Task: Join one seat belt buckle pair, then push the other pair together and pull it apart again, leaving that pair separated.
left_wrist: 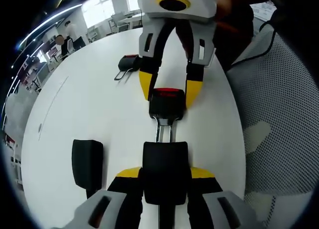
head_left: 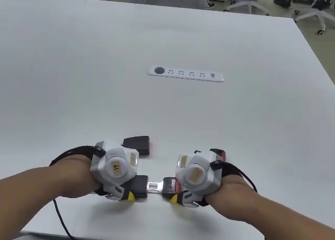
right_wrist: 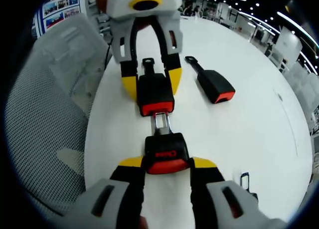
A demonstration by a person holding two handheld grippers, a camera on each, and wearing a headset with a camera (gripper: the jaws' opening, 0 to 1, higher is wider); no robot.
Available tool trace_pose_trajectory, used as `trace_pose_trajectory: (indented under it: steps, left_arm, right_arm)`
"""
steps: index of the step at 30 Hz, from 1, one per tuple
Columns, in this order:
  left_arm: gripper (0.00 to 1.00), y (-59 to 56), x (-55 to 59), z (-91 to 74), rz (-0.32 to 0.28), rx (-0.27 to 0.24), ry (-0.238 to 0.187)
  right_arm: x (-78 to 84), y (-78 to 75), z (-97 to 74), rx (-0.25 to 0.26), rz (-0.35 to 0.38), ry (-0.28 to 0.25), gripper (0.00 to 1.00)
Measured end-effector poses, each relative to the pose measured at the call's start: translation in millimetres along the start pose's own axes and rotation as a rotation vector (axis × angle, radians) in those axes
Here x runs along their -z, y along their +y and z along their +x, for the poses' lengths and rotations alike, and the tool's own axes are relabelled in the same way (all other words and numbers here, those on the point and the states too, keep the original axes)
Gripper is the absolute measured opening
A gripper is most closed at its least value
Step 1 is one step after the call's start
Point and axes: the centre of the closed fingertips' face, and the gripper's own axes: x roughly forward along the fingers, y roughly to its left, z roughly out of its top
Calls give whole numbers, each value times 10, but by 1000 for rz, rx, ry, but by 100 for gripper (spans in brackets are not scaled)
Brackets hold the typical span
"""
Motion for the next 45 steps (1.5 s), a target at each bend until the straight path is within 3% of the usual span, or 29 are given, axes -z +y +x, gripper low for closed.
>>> trace_pose_trajectory:
  steps: [6, 7, 11, 15, 18, 22, 27, 28, 29, 39, 45]
  left_arm:
    - [34, 0, -4, 3, 19, 7, -6]
    - [34, -2, -3, 2, 18, 7, -7]
    - [34, -5, -7, 5, 21, 11, -15]
    - [34, -4, -8, 8, 24, 30, -50]
    - [34, -12, -11, 14, 25, 32, -44]
    - [34, -12, -4, 15, 26, 22, -37]
    - [33, -17, 8, -3, 16, 6, -69]
    - [33, -3, 26, -6, -1, -1, -68]
    - [33, -17, 16, 0, 14, 2, -78]
    - [33, -6, 20, 7, 11, 23, -45]
    - [33, -11, 29, -11, 11, 14, -49]
  right_arm:
    - [-111, 51, 60, -11, -3, -34, 35]
    - [-83, 48, 61, -5, -1, -14, 35]
    - [-95, 34, 62, -21, -16, -31, 34]
    - [-128, 36, 76, -26, -1, -31, 33]
    - [-167, 54, 93, -19, 6, -29, 33]
    - [-268, 91, 143, -11, 16, -43, 33]
    - [-298, 78, 161, -14, 16, -47, 32]
    - [-241, 46, 141, 4, 21, -7, 32]
    - [-287, 61, 170, -13, 13, -34, 32]
    - [-248, 72, 157, -15, 0, -35, 32]
    - [-244, 98, 148, -21, -5, -40, 31]
